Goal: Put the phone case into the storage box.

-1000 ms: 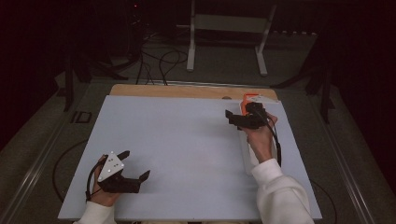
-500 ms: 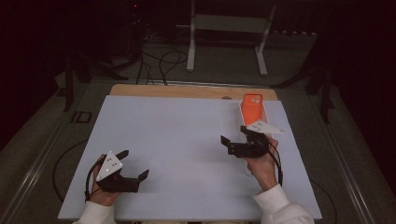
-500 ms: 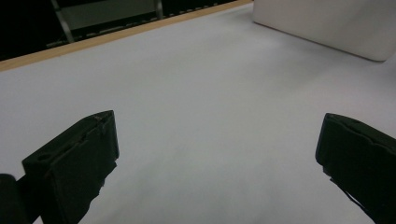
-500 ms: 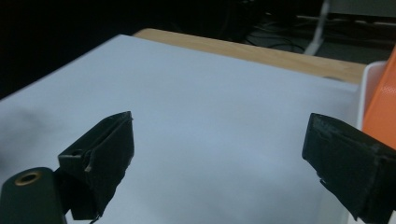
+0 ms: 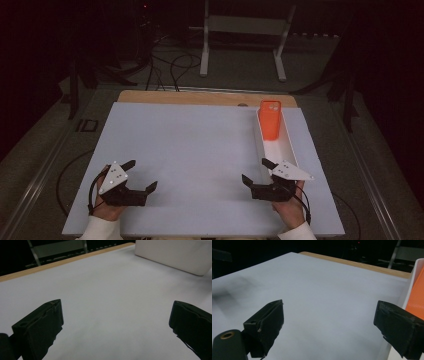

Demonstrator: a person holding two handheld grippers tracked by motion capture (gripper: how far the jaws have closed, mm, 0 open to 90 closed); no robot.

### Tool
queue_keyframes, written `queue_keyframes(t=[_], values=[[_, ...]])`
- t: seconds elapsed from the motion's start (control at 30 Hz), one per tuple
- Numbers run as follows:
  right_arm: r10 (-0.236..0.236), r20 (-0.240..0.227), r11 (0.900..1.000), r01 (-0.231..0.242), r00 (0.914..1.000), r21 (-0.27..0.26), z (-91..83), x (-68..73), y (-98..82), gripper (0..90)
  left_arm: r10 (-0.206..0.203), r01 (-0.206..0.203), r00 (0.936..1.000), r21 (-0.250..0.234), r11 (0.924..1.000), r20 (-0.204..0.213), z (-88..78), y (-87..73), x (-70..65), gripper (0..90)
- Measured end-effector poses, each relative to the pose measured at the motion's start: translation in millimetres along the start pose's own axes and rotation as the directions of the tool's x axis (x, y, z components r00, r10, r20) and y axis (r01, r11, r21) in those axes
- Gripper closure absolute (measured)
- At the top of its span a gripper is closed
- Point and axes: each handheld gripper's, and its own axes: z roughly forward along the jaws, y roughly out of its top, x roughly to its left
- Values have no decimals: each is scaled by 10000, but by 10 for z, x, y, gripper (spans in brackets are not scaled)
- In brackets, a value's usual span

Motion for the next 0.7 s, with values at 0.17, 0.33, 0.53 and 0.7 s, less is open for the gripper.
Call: queue_keyframes(t=[0.17, 0.33, 0.53, 0.7], values=[[-3, -28, 9996, 2, 10000, -285, -72, -22, -84, 90, 20, -19, 10000, -48, 10000, 18, -20, 9, 8, 1], [69, -114, 9981, -76, 9999, -614, -163, -61, -149, 91, 51, -51, 10000, -89, 9999, 17, -35, 13, 15, 1], [62, -115, 9971, -70, 9999, -756, -225, -96, -217, 92, 134, -134, 9999, -78, 9999, 21, -24, 10, 8, 1], [53, -96, 9970, -61, 9999, -769, -213, -112, -225, 92, 152, -151, 9999, -43, 9999, 22, -16, 7, 12, 1]])
